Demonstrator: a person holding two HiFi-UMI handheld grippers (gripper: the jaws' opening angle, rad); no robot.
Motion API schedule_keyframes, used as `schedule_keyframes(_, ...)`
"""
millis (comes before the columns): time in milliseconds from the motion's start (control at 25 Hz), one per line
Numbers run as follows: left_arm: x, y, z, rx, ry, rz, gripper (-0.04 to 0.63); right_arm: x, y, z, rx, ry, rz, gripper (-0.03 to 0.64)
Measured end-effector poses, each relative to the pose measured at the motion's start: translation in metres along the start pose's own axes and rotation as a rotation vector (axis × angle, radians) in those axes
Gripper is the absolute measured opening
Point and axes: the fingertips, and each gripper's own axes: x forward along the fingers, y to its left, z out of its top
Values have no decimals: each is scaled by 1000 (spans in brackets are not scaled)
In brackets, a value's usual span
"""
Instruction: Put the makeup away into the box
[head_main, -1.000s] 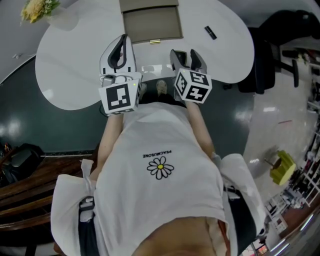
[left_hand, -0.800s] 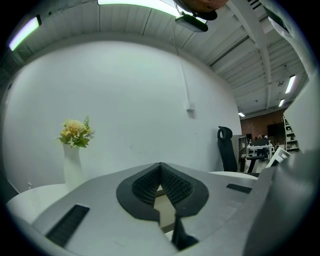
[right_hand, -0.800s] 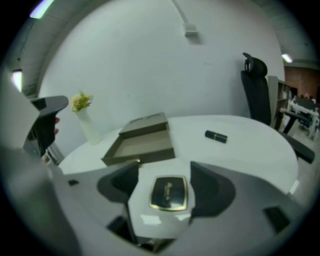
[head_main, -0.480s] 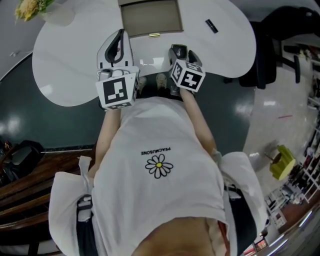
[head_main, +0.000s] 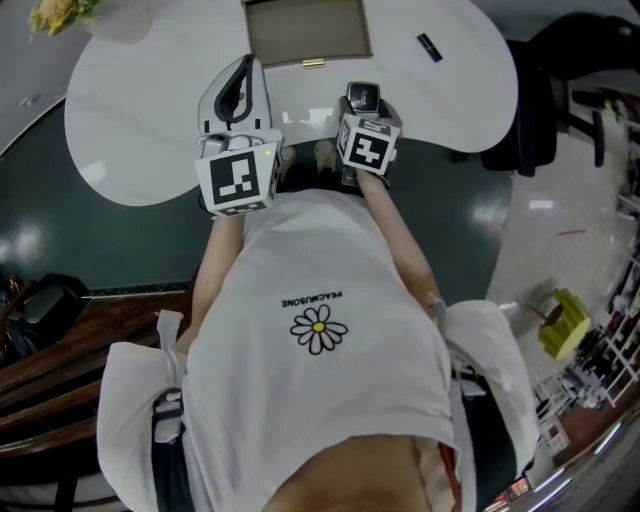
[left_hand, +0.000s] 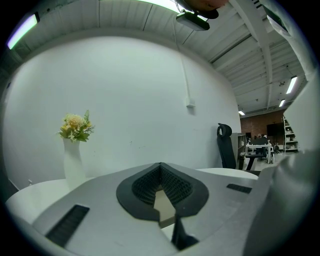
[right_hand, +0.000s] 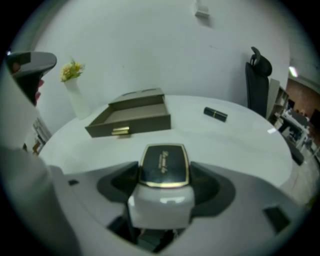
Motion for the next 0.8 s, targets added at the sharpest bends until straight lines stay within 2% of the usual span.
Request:
schedule_keyframes(120,-2,0,-1,-3,1,4,20,0,0,2,-11,-37,6,313)
schedule_keyframes(480,-8,6,1,-8,-4,28,20,-2,-7,10,3,-38,-1,314)
schedule_keyframes(640,-9,15,14,-22,-13,71,20,-19,-18,47,-74,-159,-36,314)
schedule_keyframes(800,-7,21,34,-36,-48,77,20,-57,-10,97,-154,-313,-40,314)
